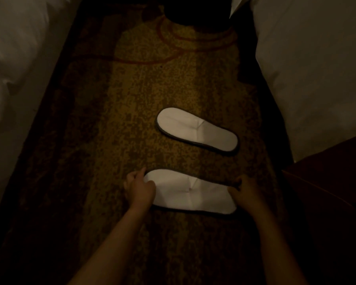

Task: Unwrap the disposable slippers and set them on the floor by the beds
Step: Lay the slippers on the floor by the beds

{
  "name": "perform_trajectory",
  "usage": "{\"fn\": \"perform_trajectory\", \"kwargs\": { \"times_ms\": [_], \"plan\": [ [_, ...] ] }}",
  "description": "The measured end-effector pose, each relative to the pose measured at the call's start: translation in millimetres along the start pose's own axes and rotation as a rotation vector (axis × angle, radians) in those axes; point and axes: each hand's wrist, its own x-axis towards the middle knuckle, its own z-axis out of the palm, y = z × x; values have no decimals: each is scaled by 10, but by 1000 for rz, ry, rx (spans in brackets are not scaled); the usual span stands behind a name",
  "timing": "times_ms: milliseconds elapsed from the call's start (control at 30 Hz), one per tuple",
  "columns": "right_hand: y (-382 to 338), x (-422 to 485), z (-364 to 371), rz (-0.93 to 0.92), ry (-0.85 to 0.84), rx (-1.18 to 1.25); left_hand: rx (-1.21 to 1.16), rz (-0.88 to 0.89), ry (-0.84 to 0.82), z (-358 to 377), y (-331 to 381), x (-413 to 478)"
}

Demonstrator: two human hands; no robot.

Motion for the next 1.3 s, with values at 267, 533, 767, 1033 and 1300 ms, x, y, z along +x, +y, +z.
{"fn": "perform_trajectory", "kwargs": {
  "times_ms": [267,533,767,1033,1300],
  "plan": [
    [-32,15,40,-43,103,57,17,29,12,-1,52,26],
    [-458,507,-206,-12,256,517,-138,334,-155,-99,945,898],
    [-562,838,-141,-12,260,360,336,308,-254,50,996,1253],
    [-640,958,-188,-96,279,264,313,346,-166,51,798,1119],
    [-255,273,47,58,489,317,-172,79,-80,-144,253,334]
  ]
}}
